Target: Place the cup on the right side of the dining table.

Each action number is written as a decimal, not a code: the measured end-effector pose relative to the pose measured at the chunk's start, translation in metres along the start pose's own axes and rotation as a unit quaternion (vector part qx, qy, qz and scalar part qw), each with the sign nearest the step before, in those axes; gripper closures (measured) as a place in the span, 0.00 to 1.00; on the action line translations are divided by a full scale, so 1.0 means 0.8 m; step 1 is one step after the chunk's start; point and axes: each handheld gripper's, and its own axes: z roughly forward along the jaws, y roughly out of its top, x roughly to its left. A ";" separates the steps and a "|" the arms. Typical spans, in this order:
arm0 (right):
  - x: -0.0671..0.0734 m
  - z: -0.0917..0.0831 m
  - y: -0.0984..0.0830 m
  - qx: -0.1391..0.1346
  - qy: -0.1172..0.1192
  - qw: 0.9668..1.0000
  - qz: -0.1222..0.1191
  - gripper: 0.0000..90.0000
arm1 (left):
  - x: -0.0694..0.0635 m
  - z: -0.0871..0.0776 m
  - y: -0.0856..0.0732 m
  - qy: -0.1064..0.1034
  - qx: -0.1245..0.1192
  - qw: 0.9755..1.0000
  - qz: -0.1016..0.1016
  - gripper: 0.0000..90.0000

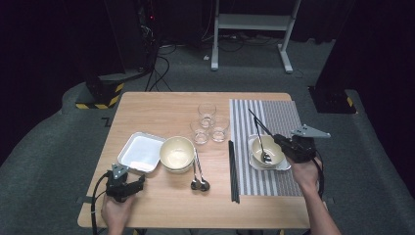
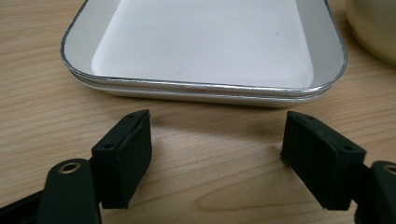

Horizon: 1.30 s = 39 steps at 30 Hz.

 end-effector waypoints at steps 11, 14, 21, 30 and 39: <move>-0.016 -0.001 -0.001 -0.002 -0.013 1.000 0.013 0.96 | 0.000 0.000 0.000 0.000 0.000 1.000 0.000 0.27; -0.022 -0.001 -0.002 -0.001 -0.017 1.000 0.016 0.96 | 0.000 0.000 0.000 0.000 0.000 1.000 0.000 0.27; -0.032 0.002 -0.004 0.003 -0.025 1.000 0.016 0.96 | 0.000 0.000 0.000 0.001 0.000 1.000 -0.001 0.27; -0.044 0.007 -0.010 0.012 -0.040 0.999 0.026 0.96 | 0.000 0.000 0.000 0.001 0.000 1.000 -0.001 0.27; -0.051 0.012 -0.013 0.017 -0.046 0.999 0.017 0.96 | 0.000 0.000 0.000 0.001 0.000 1.000 -0.001 0.27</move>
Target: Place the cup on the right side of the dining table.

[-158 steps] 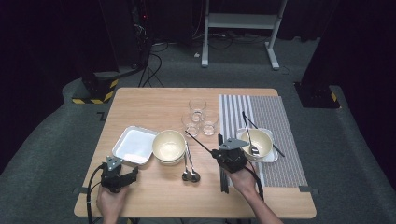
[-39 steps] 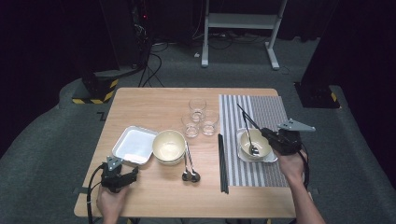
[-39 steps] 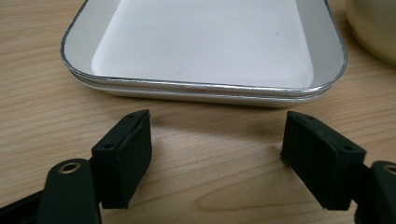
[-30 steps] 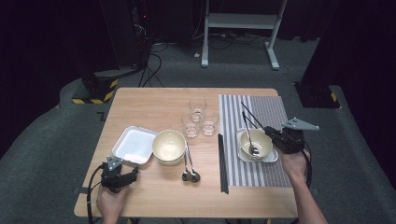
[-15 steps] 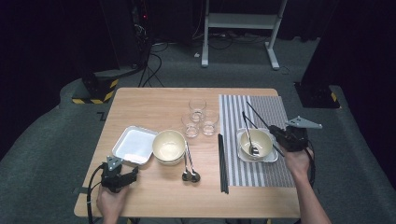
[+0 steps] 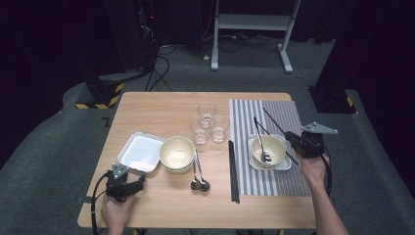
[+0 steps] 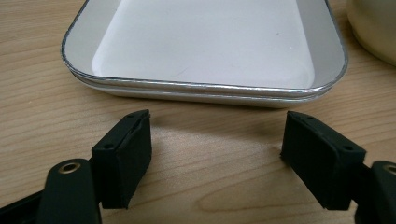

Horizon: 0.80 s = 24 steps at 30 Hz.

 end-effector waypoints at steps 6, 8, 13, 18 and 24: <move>-0.007 0.005 -0.002 0.005 0.001 1.000 0.000 0.96 | 0.000 0.000 0.000 0.000 0.000 1.000 0.000 0.27; -0.009 0.007 -0.003 0.007 0.002 1.000 -0.002 0.96 | 0.000 0.000 0.000 0.000 0.000 1.000 0.000 0.27; -0.013 0.011 -0.006 0.014 0.001 1.000 0.001 0.96 | 0.000 0.000 0.000 0.000 0.000 1.000 0.000 0.27; -0.015 0.015 -0.009 0.018 0.004 1.000 0.003 0.96 | 0.000 0.000 0.000 0.000 0.000 1.000 0.000 0.27; -0.019 0.020 -0.013 0.020 0.006 1.000 0.006 0.96 | 0.000 0.000 0.000 0.000 0.000 1.000 0.000 0.27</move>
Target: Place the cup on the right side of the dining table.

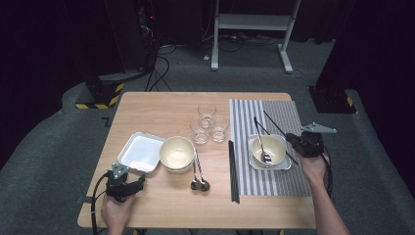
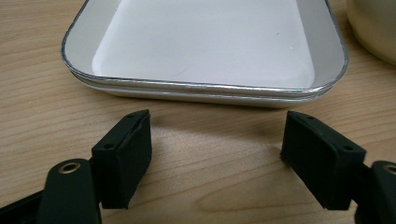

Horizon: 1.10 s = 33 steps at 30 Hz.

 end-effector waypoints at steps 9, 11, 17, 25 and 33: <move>-0.004 0.005 -0.002 0.007 0.001 1.000 0.000 0.95 | 0.000 0.000 0.000 0.000 0.000 1.000 0.000 0.27; -0.005 0.005 -0.002 0.009 0.000 1.000 0.001 0.96 | 0.000 0.000 0.000 0.000 0.000 1.000 0.000 0.27; -0.010 0.009 -0.002 0.012 0.002 1.000 0.000 0.95 | 0.000 0.000 0.000 0.000 0.000 1.000 0.000 0.27; -0.012 0.013 -0.003 0.017 0.002 1.000 0.000 0.95 | 0.000 0.000 0.000 0.000 0.000 1.000 0.000 0.27; -0.012 0.021 -0.004 0.022 0.004 1.000 -0.001 0.95 | 0.000 0.000 0.000 0.000 0.000 1.000 0.000 0.27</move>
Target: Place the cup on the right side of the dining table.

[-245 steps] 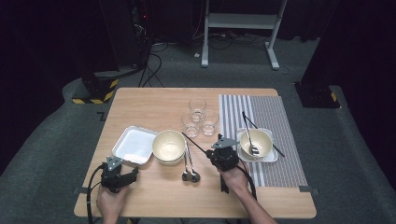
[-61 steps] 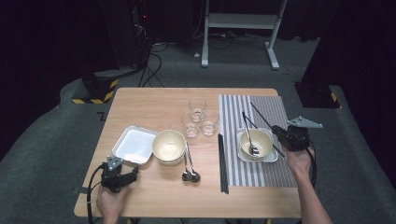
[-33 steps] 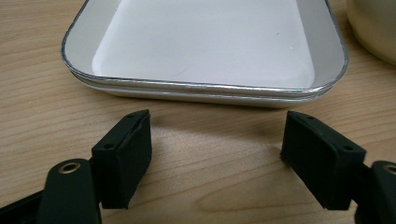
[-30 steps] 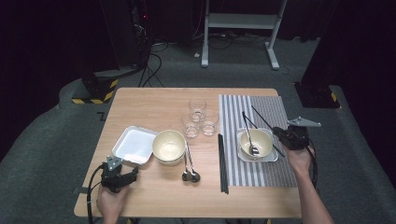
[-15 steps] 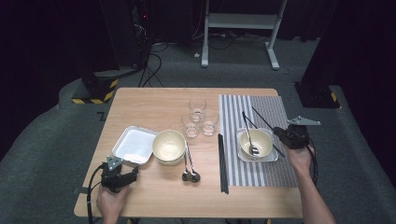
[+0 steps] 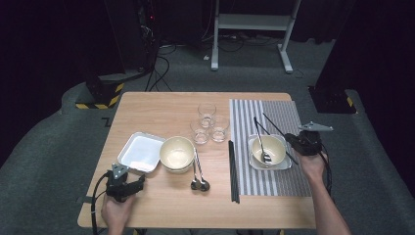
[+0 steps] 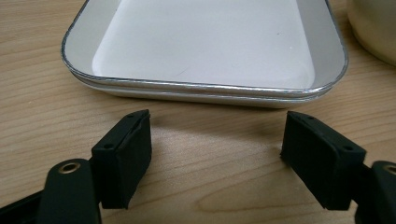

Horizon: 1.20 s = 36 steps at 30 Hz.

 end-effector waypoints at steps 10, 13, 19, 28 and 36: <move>-0.004 0.009 -0.002 0.008 0.001 1.000 0.000 0.95 | 0.000 0.000 0.000 0.000 0.000 1.000 0.000 0.27; -0.006 0.011 -0.003 0.010 0.001 1.000 0.001 0.95 | 0.000 0.000 0.000 0.000 0.000 1.000 0.000 0.27; -0.007 0.017 -0.005 0.017 0.005 1.000 -0.004 0.95 | 0.000 0.000 0.000 0.000 0.000 1.000 0.000 0.27; -0.011 0.030 -0.010 0.031 0.009 0.999 -0.004 0.96 | 0.000 0.000 0.000 0.000 0.000 1.000 0.000 0.27; -0.015 0.037 -0.016 0.038 0.014 0.999 -0.002 0.95 | 0.000 0.000 0.000 0.000 0.000 1.000 0.000 0.27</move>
